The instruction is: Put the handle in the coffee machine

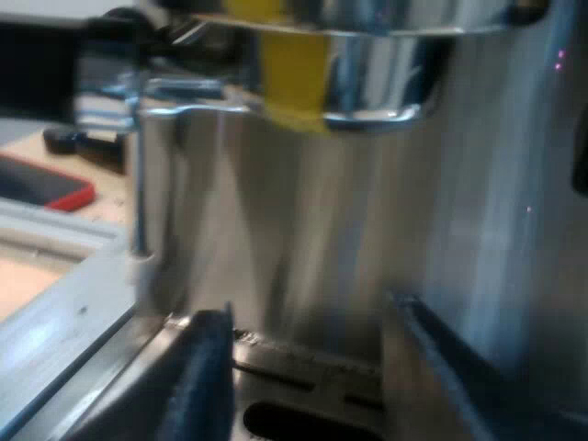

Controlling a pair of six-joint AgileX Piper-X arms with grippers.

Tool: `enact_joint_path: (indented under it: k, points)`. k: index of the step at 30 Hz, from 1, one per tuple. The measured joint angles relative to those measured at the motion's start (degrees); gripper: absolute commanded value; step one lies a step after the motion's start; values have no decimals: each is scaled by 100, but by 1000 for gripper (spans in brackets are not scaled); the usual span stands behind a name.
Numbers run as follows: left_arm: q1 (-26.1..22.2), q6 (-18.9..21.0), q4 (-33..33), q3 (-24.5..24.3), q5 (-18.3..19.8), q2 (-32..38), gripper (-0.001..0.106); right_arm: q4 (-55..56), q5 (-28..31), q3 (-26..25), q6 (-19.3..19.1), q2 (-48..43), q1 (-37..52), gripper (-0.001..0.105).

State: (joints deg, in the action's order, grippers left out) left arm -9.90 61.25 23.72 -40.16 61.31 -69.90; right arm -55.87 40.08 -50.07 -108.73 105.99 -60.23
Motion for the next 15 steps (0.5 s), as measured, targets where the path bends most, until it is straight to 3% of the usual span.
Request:
enact_joint_path:
  k: [4,15]
  points:
    - [0,0,0,0,0,0,0,-230,15,-174,-11,289,133,36]
    - [0,-28,0,0,0,0,0,-309,176,-1309,-54,1069,349,36]
